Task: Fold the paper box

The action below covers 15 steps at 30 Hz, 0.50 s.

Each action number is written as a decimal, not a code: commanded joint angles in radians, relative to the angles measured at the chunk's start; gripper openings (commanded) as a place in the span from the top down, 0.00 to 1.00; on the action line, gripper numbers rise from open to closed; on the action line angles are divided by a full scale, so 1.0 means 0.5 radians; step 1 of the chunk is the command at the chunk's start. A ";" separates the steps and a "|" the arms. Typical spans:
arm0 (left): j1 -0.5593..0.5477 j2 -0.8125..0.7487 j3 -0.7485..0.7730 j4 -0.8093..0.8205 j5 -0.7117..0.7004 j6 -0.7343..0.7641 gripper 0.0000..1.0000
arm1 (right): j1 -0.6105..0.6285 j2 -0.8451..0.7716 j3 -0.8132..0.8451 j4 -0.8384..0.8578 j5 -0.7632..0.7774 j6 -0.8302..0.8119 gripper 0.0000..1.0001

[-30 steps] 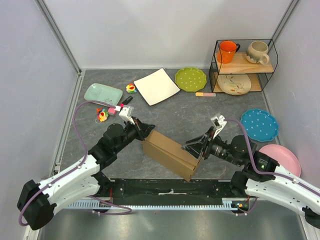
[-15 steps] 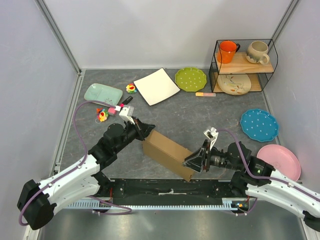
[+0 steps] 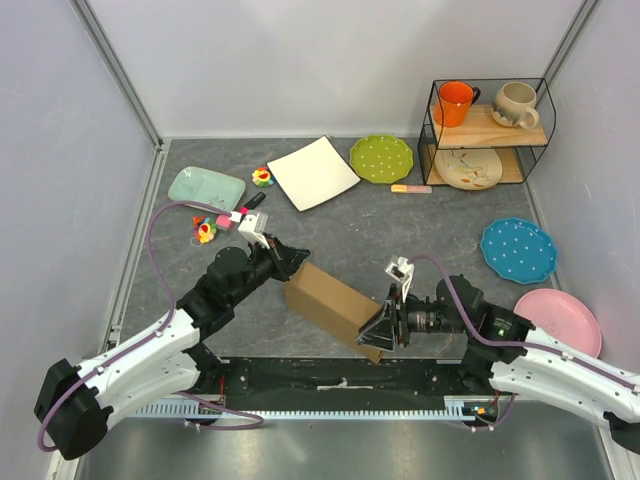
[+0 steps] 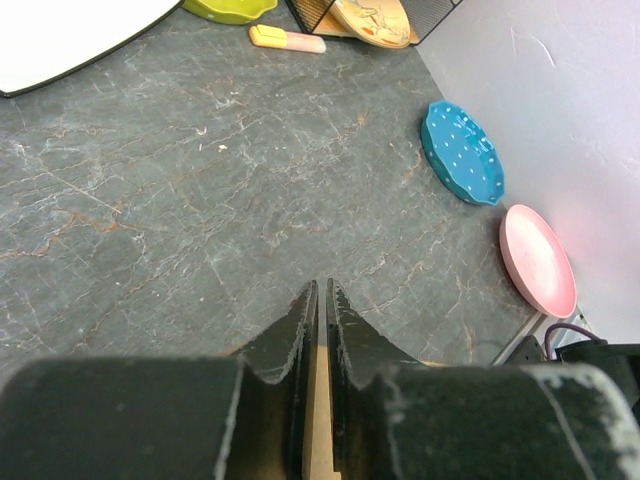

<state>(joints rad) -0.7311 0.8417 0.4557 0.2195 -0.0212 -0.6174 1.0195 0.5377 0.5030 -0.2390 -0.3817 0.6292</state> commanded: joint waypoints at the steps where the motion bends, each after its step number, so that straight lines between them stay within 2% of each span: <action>1: -0.007 0.035 -0.061 -0.224 -0.050 -0.020 0.86 | 0.026 0.115 -0.073 -0.249 -0.084 -0.065 0.53; 3: -0.007 0.032 -0.058 -0.227 -0.053 -0.011 0.86 | 0.026 0.023 0.012 -0.267 0.099 -0.068 0.47; 6: -0.004 0.028 -0.058 -0.227 -0.056 -0.011 0.86 | 0.026 -0.164 0.156 -0.228 0.482 -0.031 0.28; 10: -0.007 0.019 -0.062 -0.237 -0.065 -0.011 0.86 | 0.026 -0.354 0.261 -0.209 1.044 0.064 0.17; 11: -0.007 0.016 -0.058 -0.243 -0.068 -0.014 0.86 | 0.026 -0.351 0.270 -0.218 1.100 0.082 0.15; 12: -0.007 0.013 -0.058 -0.258 -0.080 -0.011 0.86 | 0.026 -0.336 0.310 -0.288 1.137 0.067 0.05; 15: -0.007 -0.005 -0.055 -0.267 -0.083 -0.002 0.85 | 0.026 -0.168 0.387 -0.524 1.150 -0.040 0.02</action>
<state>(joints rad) -0.7353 0.8330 0.4545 0.2131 -0.0250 -0.6178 1.0306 0.3809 0.6296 -0.3634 0.0429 0.6430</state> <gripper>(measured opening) 0.145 0.973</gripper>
